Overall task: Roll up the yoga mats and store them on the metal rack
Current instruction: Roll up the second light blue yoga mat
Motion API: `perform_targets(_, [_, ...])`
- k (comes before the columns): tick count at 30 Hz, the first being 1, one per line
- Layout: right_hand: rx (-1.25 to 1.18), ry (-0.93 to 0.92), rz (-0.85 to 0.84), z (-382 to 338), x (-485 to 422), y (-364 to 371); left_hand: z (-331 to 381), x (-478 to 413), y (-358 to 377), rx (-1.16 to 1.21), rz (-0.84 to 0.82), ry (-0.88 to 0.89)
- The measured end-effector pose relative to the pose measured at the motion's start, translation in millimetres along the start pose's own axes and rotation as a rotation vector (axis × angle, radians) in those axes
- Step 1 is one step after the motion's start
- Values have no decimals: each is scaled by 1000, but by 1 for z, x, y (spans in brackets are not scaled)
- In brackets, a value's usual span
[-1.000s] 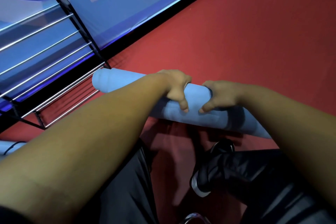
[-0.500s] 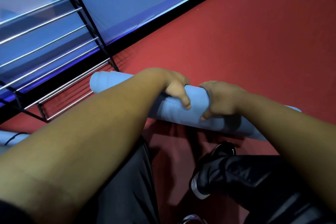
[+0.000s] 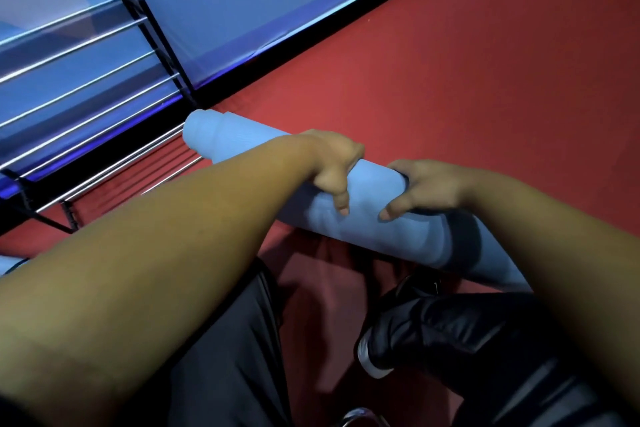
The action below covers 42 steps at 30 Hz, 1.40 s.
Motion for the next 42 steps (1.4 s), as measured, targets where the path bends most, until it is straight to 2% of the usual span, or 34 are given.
perform_targets(4, [144, -60, -3, -11, -6, 2, -13, -2, 6, 126, -104, -55])
perform_targets(8, [410, -2, -44, -19, -10, 7, -20, -2, 8, 263, -177, -103])
perform_targets(13, [629, -56, 51, -36, -8, 9, -33, 4, 8, 396, -296, -136])
perform_targets(18, [726, -133, 105, -47, -8, 20, -44, 13, 20, 479, -464, -153])
perform_targets(25, [614, -170, 122, -44, -16, 15, -46, 16, 31, 567, -513, -145])
perform_targets(32, [426, -102, 66, -29, -17, 9, -34, 8, 20, 397, -342, -124])
perform_targets(38, [242, -50, 67, -14, -16, 1, -4, 5, 8, 72, -138, 23])
perform_targets(42, [147, -20, 68, -5, -12, -4, 10, 4, 7, -125, -22, 31])
Point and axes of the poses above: each hand's wrist, its own x-axis away from the middle knuckle, its own y-axis out of the palm, z = x × y, the point moved 6 cm from there along -x, towards the middle knuckle, and after that the axes turned 14 degrees about -y, right-handed, at the moved point
